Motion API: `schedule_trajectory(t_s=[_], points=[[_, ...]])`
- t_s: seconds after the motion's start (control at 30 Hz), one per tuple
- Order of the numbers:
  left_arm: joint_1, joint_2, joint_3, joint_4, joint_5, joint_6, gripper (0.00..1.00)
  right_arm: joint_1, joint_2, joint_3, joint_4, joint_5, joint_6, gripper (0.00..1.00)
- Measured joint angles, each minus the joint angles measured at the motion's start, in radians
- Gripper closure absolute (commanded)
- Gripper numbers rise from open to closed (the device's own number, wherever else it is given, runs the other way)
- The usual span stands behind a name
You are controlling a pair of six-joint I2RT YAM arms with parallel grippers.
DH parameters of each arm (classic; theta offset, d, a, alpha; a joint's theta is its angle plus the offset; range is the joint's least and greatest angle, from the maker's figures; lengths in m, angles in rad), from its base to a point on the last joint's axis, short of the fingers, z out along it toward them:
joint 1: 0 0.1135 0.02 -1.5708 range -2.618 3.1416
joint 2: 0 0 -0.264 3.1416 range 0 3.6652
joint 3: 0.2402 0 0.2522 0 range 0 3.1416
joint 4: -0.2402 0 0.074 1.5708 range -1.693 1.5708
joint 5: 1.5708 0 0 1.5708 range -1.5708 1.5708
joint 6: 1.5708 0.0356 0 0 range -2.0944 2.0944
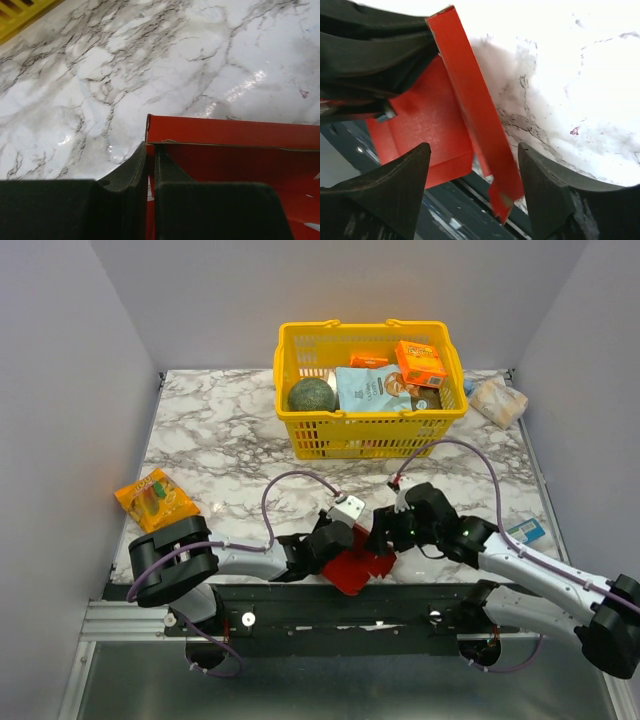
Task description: Fold the paper box
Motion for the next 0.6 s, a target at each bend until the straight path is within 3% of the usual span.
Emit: schedule_trajectory(t_s=[0.23,0.6], points=[[0.003,-0.010,0.002,-0.060,-0.151,-0.079,1.00,0.000,-0.077,0.119,-0.107,0.136,0.121,0.20],[0.003,-0.020,-0.030,-0.031,-0.229,-0.141,1.00,0.000,0.026,0.150,-0.142,0.157,0.286,0.30]])
